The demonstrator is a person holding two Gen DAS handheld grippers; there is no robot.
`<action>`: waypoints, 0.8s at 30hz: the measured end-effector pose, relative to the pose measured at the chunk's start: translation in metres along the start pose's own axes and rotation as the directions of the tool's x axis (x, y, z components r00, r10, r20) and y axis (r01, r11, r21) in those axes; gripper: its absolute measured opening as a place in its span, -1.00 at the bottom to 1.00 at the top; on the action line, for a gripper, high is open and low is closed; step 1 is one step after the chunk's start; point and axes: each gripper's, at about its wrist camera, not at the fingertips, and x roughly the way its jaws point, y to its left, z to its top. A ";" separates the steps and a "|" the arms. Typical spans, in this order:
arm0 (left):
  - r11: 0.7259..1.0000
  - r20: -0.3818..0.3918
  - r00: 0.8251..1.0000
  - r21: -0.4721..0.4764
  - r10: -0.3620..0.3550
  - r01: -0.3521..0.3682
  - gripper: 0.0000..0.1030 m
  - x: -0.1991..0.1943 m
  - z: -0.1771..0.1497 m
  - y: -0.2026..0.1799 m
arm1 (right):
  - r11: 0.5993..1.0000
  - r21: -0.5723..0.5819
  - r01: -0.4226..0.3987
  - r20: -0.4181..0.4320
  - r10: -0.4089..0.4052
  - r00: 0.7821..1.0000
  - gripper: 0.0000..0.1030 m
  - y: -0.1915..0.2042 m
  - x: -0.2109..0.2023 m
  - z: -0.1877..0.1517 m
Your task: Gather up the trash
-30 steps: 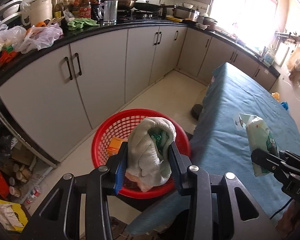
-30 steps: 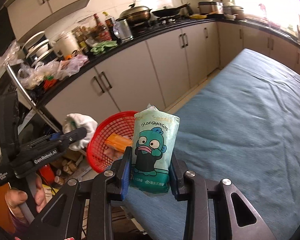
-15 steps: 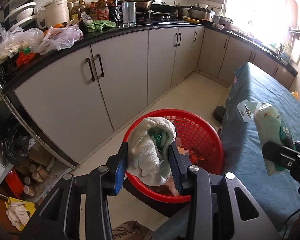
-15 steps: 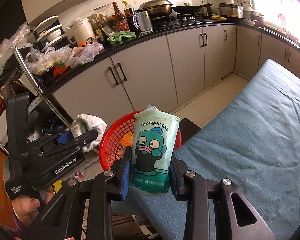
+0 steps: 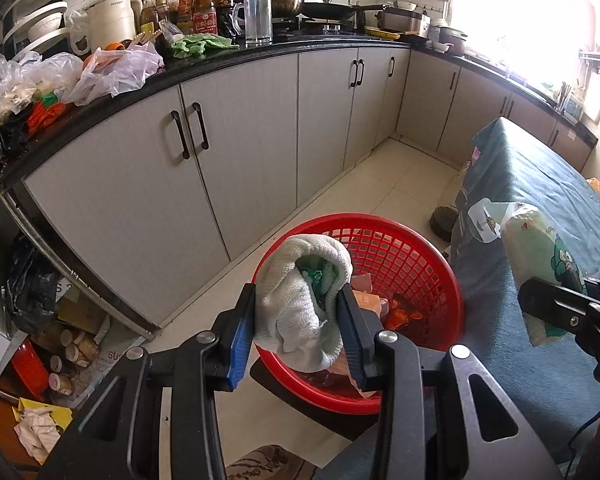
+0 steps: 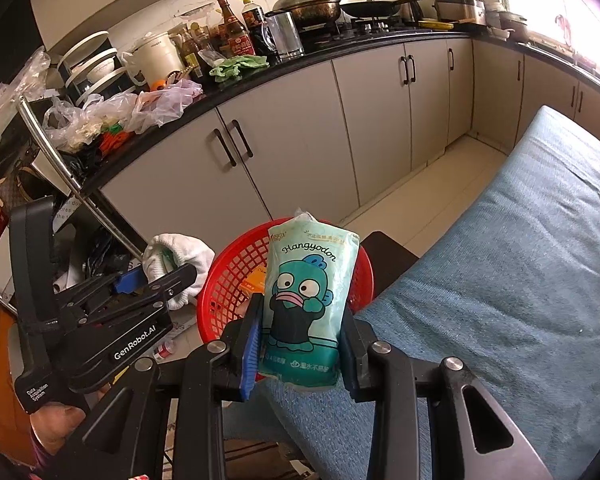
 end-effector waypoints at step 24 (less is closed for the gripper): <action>0.913 -0.079 0.916 0.083 -0.394 0.400 -0.28 -0.015 -0.005 -0.078 | 0.958 0.207 0.199 -0.023 -0.198 0.980 -0.28 -0.093 -0.057 -0.052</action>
